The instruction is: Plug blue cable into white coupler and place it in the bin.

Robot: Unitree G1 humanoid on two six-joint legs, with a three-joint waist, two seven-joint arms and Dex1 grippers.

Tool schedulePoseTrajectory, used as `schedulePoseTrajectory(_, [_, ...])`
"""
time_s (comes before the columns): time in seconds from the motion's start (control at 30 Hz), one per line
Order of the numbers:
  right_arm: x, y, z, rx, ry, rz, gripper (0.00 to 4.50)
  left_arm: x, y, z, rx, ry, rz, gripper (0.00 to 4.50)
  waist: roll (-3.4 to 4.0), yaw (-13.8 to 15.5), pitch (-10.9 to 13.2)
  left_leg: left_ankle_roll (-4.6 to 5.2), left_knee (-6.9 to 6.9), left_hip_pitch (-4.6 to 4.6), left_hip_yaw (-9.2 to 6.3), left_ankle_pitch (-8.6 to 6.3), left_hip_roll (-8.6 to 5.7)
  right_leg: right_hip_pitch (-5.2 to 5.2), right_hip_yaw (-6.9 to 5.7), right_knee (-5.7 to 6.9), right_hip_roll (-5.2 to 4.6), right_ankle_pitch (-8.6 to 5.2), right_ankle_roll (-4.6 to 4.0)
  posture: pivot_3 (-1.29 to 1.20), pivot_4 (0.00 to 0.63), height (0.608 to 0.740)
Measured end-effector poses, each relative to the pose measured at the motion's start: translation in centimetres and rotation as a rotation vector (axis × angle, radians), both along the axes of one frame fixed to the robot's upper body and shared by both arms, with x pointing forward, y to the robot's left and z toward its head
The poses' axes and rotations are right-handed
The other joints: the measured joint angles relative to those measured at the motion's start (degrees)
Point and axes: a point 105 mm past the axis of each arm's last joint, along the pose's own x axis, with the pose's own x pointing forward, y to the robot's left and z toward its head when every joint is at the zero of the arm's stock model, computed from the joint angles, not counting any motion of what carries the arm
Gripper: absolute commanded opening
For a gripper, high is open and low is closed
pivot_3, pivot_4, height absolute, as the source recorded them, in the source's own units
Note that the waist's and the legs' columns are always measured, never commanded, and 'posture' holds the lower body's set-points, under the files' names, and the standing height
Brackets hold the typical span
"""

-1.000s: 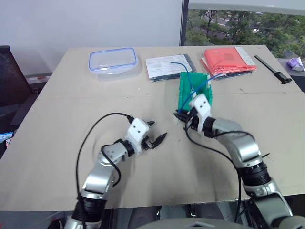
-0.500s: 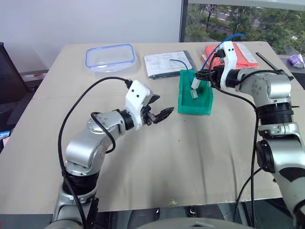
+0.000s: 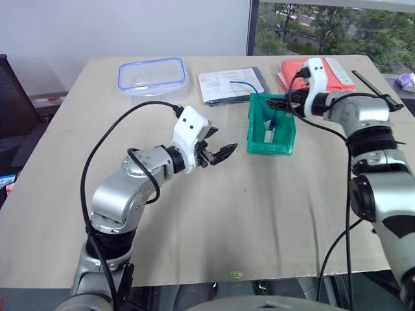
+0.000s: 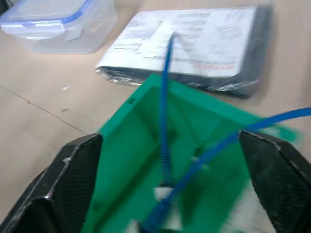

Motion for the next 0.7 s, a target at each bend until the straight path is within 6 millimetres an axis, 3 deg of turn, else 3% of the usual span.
schedulePoseTrajectory(0.1, [-3.5, -1.0, -0.3, -0.010, -0.033, 0.089, 4.47, -0.7, 1.0, -1.2, 0.012, 0.014, 0.025, 3.71, 0.00, 0.1, 0.0, -0.01, -0.02, -0.13, -0.07, 0.00, 0.00, -0.06, -0.05, -0.02, -0.08, -0.03, 0.05, 0.00, 0.150, 0.737])
schedulePoseTrajectory(0.27, [-11.2, -0.5, -1.7, 0.035, -0.207, 0.293, 4.47, -2.7, 3.3, -4.6, 0.106, 0.031, 0.080, 3.71, 0.02, -0.1, 0.0, 0.00, -0.10, -0.04, -0.25, -0.02, 0.01, -0.01, -0.08, 0.00, -0.11, -0.05, 0.08, 0.00, 0.150, 0.737])
schedulePoseTrajectory(0.37, [-14.3, -1.1, -4.2, 0.053, -0.205, 0.292, 4.47, -4.2, 3.9, -6.5, 0.124, 0.039, 0.085, 3.71, 0.02, 0.1, 0.0, 0.00, -0.14, 0.19, -0.24, -0.02, 0.00, 0.21, -0.07, -0.01, -0.30, -0.11, -0.02, 0.00, 0.150, 0.737])
schedulePoseTrajectory(0.4, [-15.5, -1.6, -6.1, 0.053, -0.174, 0.276, 4.47, -4.9, 4.2, -7.2, 0.112, 0.040, 0.096, 3.71, 0.02, 0.2, 0.0, 0.00, -0.13, 0.22, -0.21, -0.02, 0.01, 0.24, -0.03, -0.05, -0.35, -0.20, -0.17, 0.00, 0.150, 0.737])
schedulePoseTrajectory(0.47, [-17.0, -2.8, -9.2, 0.027, -0.118, 0.240, 4.47, -5.8, 4.6, -8.2, 0.084, 0.053, 0.116, 3.71, 0.04, 0.3, 0.0, 0.01, -0.03, 0.26, -0.08, -0.02, 0.00, 0.26, 0.01, -0.07, -0.48, -0.21, -0.20, 0.00, 0.150, 0.737])
schedulePoseTrajectory(0.7, [-19.2, -6.1, -14.9, -0.056, -0.137, 0.158, 4.47, -7.5, 6.6, -11.2, 0.119, 0.050, 0.159, 3.71, 0.02, -0.1, 0.0, -0.22, 0.18, 0.37, 0.09, -0.15, 0.01, 0.24, -0.02, -0.04, -0.64, -0.16, -0.24, 0.00, 0.150, 0.737])
